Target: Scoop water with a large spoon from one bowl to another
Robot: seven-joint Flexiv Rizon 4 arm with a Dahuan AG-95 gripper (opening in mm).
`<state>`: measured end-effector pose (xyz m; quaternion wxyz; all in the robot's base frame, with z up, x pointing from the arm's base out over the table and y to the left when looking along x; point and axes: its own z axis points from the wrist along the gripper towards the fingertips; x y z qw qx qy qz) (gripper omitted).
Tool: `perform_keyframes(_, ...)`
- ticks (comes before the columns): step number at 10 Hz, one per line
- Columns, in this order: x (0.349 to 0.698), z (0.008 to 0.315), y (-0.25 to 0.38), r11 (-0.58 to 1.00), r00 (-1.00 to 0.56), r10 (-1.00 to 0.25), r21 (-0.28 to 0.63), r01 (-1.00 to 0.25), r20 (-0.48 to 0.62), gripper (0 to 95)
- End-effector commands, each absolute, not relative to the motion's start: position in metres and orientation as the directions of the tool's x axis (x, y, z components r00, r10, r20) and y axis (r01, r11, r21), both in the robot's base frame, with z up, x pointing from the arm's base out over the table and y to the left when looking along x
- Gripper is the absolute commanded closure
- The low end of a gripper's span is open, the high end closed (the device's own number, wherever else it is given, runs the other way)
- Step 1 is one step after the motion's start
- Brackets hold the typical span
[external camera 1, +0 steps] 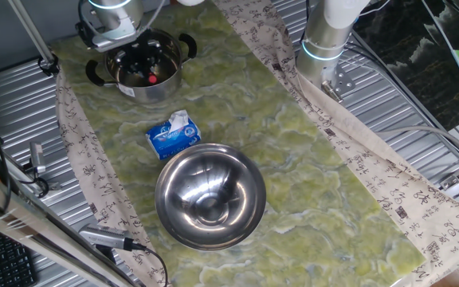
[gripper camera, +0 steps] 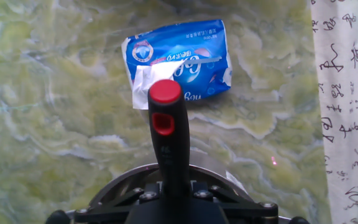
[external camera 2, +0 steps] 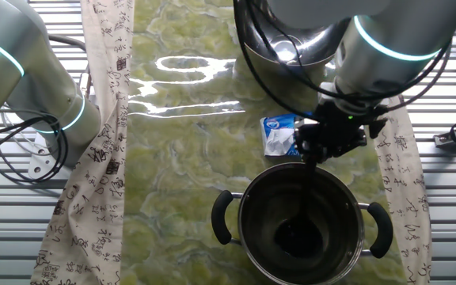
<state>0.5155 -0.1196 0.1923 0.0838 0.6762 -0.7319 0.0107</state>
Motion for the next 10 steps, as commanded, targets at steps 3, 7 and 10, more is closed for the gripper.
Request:
perform_keyframes(3, 0.516, 0.196, -0.118, 0.125, -0.106, -0.984, 0.137, -0.983, 0.140, 95.0)
perform_keyframes(7, 0.510, 0.212, -0.113, 0.144, -0.118, -0.982, 0.177, -0.974, 0.146, 95.0)
perform_keyframes(10, 0.509, 0.216, -0.112, 0.146, -0.119, -0.982, 0.185, -0.972, 0.150, 95.0)
